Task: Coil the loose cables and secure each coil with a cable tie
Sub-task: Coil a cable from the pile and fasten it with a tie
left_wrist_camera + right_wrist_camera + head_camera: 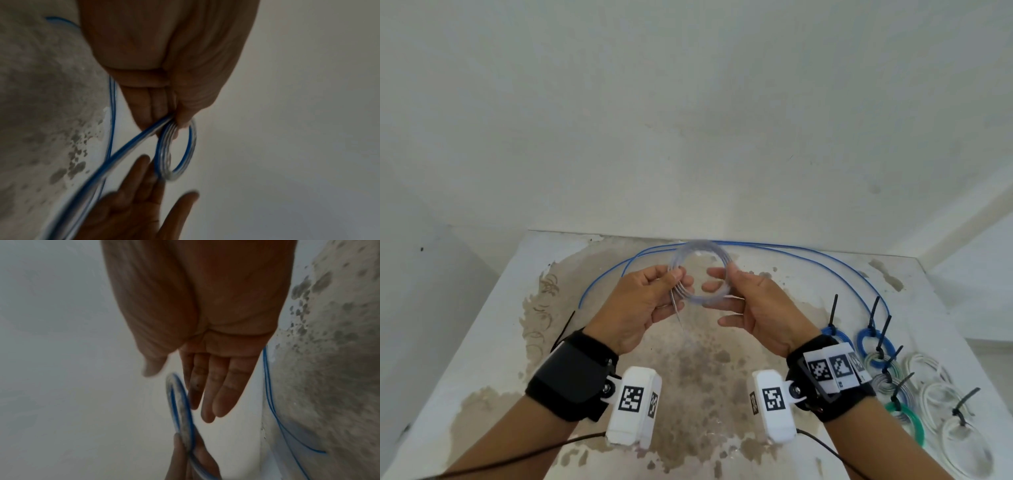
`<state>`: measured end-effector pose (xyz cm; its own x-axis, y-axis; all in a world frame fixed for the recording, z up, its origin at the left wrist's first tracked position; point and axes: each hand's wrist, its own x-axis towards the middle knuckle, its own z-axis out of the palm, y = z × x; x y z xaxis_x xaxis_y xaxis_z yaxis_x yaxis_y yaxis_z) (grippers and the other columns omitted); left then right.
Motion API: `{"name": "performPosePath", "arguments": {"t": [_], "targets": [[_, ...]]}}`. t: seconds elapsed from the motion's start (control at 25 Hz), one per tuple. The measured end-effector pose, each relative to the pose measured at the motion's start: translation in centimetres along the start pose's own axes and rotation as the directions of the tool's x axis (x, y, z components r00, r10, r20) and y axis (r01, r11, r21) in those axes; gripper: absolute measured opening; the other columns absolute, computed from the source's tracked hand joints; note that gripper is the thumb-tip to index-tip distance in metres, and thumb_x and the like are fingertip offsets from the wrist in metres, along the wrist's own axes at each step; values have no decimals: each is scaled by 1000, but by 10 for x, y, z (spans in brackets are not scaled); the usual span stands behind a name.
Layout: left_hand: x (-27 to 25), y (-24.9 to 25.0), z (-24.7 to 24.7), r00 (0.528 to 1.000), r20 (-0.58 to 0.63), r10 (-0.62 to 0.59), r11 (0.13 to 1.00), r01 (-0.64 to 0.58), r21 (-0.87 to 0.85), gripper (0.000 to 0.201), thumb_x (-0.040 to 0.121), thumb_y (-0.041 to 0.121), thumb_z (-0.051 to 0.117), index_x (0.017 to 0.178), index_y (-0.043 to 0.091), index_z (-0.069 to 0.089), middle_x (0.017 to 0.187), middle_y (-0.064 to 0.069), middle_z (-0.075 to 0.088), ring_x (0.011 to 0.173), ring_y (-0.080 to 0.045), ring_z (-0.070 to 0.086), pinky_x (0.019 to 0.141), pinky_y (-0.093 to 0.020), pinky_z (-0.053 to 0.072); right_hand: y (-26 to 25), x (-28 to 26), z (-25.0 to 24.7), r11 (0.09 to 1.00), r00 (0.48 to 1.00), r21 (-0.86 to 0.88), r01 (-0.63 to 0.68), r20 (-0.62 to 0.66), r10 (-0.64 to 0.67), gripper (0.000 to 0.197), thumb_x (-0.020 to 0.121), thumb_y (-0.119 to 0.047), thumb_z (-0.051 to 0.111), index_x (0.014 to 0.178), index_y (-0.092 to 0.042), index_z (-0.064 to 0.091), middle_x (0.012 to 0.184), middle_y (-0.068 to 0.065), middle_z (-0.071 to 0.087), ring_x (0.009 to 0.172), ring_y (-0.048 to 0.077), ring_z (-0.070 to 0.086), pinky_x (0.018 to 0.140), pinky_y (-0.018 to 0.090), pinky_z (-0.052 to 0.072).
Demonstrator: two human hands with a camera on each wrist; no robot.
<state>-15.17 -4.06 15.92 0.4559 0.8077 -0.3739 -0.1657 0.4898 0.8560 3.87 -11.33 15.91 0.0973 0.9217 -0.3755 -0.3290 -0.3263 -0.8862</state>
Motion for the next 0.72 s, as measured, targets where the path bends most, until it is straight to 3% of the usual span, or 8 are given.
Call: {"name": "performPosePath", "arguments": {"t": [0.08, 0.12, 0.2, 0.28, 0.4, 0.52, 0.64, 0.72], "targets": [[5, 5, 4, 995, -90, 37, 977, -55, -207, 11, 99, 18, 58, 97, 15, 69, 91, 1, 76, 78, -5, 72, 70, -20, 59, 9, -2, -1, 979, 1000, 201, 16, -3, -16, 75, 81, -74, 52, 129, -17, 64, 123, 2, 71, 97, 20, 72, 71, 30, 58], [8, 8, 6, 990, -129, 51, 945, -90, -313, 12, 99, 17, 57, 95, 16, 67, 88, 3, 76, 77, -5, 73, 70, -20, 59, 18, -6, 2, 960, 999, 277, 36, -2, -37, 85, 72, -81, 60, 130, -19, 64, 123, 0, 70, 96, 19, 71, 72, 31, 56], [14, 12, 11, 982, -178, 67, 884, -141, -445, 10, 100, 16, 56, 97, 17, 65, 85, 4, 76, 78, -4, 73, 69, -19, 59, 37, -9, 11, 946, 995, 310, 88, 15, -98, 88, 56, -74, 83, 126, -22, 67, 116, -1, 70, 88, 18, 68, 68, 30, 54], [18, 11, 19, 980, -185, 66, 869, -148, -472, 8, 100, 17, 56, 99, 17, 64, 86, 4, 76, 79, -4, 73, 68, -19, 58, 47, -6, 26, 948, 983, 267, 171, 11, -181, 70, 65, -59, 88, 122, -24, 71, 117, 0, 70, 86, 17, 67, 67, 27, 52], [19, 7, 27, 984, -177, 30, 886, -108, -450, 11, 100, 18, 56, 96, 16, 65, 87, 4, 76, 79, -4, 73, 69, -18, 58, 39, 2, 38, 930, 964, 258, 263, -119, -239, 37, 84, -52, 68, 104, -23, 76, 123, 0, 71, 96, 17, 66, 72, 26, 50], [24, 12, 24, 975, -220, 7, 891, -106, -442, 14, 100, 19, 57, 92, 15, 67, 83, 4, 77, 76, -4, 73, 68, -18, 57, 33, 4, 40, 935, 937, 111, 337, -140, -321, 30, 93, -42, 53, 99, -20, 72, 121, 3, 73, 104, 19, 68, 78, 29, 49], [31, 16, 21, 961, -277, -7, 896, -117, -429, 13, 99, 19, 59, 92, 13, 68, 78, 2, 77, 72, -6, 74, 64, -19, 57, 37, 2, 40, 921, 914, -39, 388, -118, -389, 28, 95, -39, 52, 97, -23, 75, 118, 3, 75, 106, 21, 69, 82, 34, 50], [34, 17, 19, 954, -299, -13, 899, -120, -422, 12, 99, 18, 59, 92, 12, 68, 77, 0, 77, 71, -7, 74, 61, -19, 58, 37, 0, 40, 909, 901, -77, 409, -124, -416, 29, 95, -37, 52, 98, -17, 73, 117, 2, 75, 104, 21, 70, 83, 34, 52]]}}
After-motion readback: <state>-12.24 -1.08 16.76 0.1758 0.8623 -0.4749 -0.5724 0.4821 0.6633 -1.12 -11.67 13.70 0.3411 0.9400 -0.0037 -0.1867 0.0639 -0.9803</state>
